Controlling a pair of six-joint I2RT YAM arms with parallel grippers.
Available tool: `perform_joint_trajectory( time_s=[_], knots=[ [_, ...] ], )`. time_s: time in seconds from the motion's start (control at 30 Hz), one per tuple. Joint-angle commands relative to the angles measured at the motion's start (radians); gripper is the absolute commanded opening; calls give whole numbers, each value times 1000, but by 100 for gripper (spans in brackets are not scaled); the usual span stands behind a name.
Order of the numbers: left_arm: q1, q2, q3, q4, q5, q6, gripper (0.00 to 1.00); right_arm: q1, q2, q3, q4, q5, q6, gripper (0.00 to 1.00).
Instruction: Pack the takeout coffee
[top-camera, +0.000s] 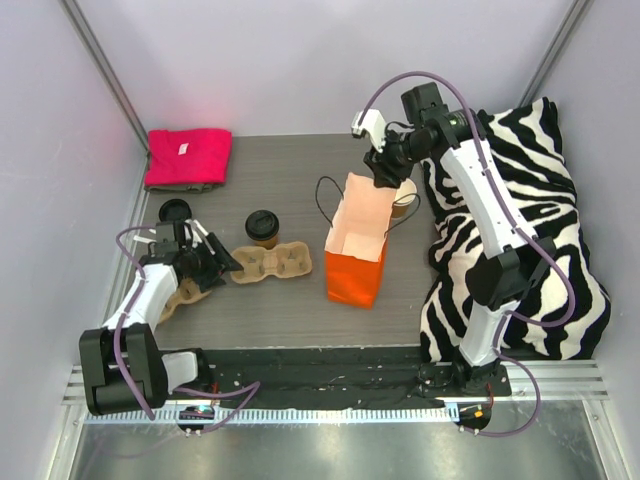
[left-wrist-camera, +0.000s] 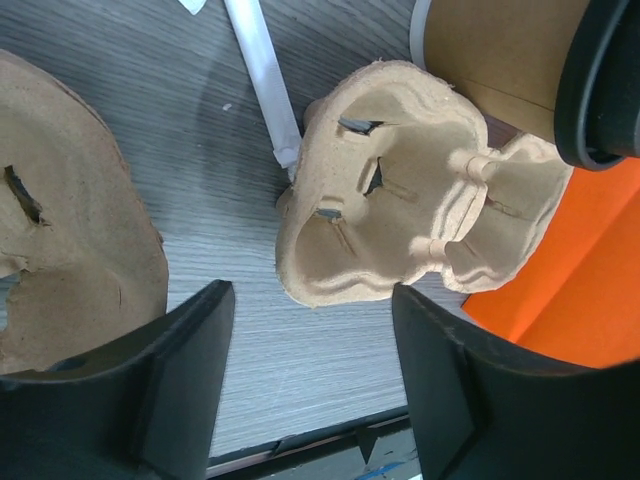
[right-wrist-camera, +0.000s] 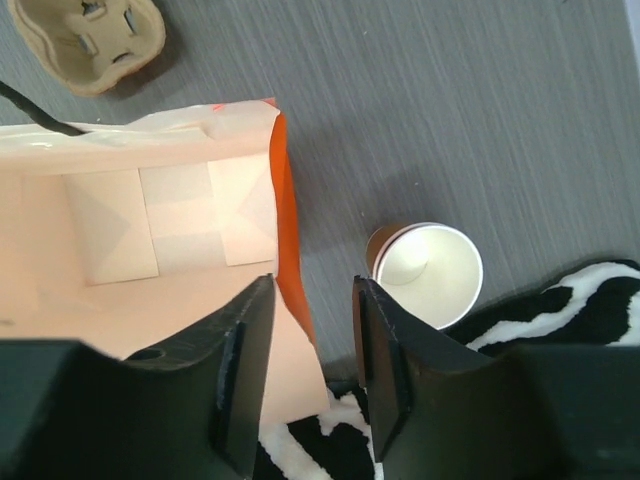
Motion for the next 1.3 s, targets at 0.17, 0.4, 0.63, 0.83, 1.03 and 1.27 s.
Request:
perform_joint_trajectory(
  time_s=[0.17,0.4,0.63,0.83,1.03,1.27],
  knots=[
    [-3,48,-27,60,11,-28,47,2,-15,-56,84,-3,21,22],
    [-3,71,-37,100,-10,-36,33,2,-33,-89,95,-9,16,1],
    [-6,83,-43,127,-22,-47,31,1,-56,-108,96,-46,-1,1],
    [-4,87,-48,158,-30,-54,35,2,-59,-104,78,-58,-7,1],
    [-6,94,-34,163,-15,-51,14,2,-54,-90,58,-71,-11,1],
    [-7,-24,25,6,-41,-19,0,4,-51,-66,29,-77,9,1]
  ],
)
